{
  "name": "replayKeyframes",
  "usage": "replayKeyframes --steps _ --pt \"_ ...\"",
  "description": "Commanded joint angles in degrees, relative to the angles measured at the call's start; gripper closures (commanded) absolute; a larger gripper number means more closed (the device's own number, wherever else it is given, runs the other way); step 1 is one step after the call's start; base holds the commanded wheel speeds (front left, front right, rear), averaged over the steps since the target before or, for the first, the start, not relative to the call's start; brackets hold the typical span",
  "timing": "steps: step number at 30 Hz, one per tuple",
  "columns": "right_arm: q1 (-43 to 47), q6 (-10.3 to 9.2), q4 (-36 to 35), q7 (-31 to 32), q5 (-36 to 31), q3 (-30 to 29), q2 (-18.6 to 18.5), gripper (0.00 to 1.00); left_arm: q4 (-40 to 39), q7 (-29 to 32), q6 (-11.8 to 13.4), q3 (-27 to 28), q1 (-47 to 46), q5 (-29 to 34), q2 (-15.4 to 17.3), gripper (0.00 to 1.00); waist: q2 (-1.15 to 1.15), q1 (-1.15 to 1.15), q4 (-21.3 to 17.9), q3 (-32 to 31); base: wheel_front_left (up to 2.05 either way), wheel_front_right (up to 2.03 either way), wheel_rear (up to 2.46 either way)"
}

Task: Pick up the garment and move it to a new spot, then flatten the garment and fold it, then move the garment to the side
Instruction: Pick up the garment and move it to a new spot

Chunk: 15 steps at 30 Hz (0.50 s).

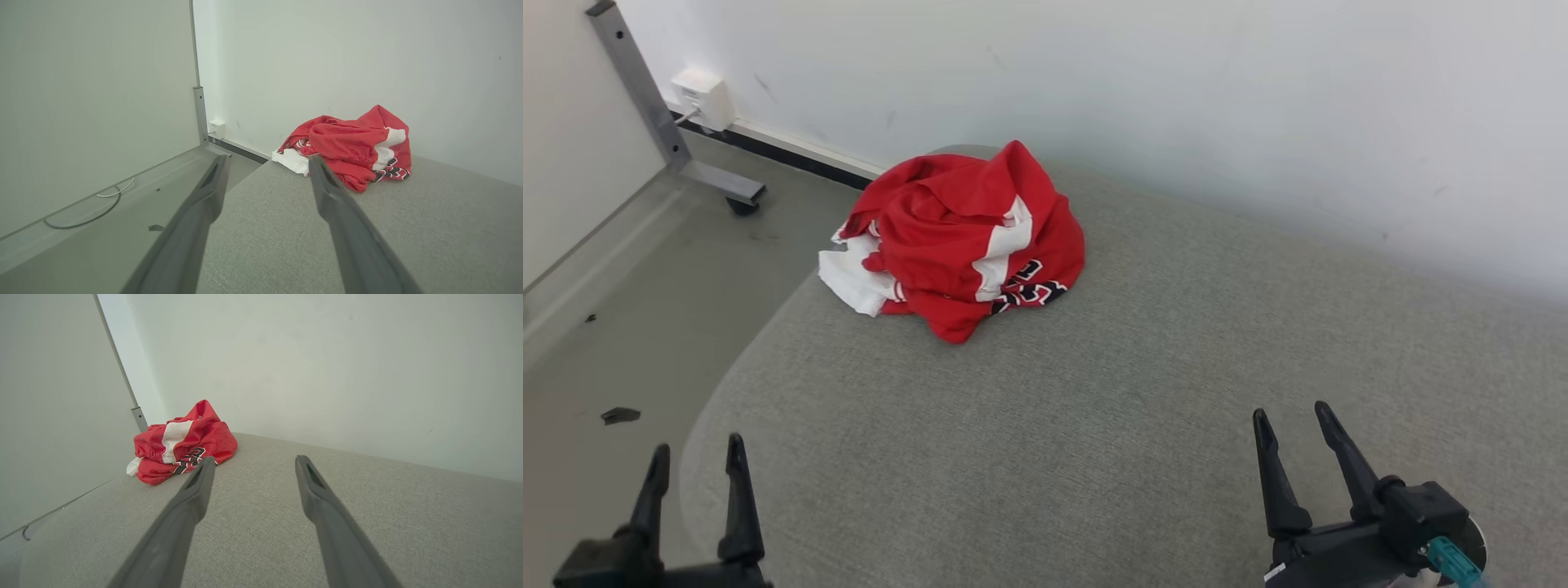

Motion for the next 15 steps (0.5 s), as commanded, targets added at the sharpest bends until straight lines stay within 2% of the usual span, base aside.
replayKeyframes --steps 1,7,15 --pt "-0.80 -0.12 -0.47 0.35 -0.97 -0.62 -0.14 0.00 0.41 0.14 -0.46 0.20 -2.67 -0.53 0.59 0.00 0.00 0.00 -2.41 1.91 0.00 0.00 0.00" --pt "-2.23 -0.12 -2.04 1.46 -3.14 -1.74 -0.14 0.00 0.52 0.38 -1.56 0.86 -9.20 -1.29 2.73 0.00 0.00 0.00 -6.61 5.49 0.00 0.00 0.00" --pt "-4.84 -0.12 -6.86 3.00 -7.19 -6.22 -0.40 0.00 0.61 0.83 -4.09 1.92 -24.04 -3.51 6.22 0.00 0.00 0.00 -14.50 14.57 0.00 0.00 0.00"
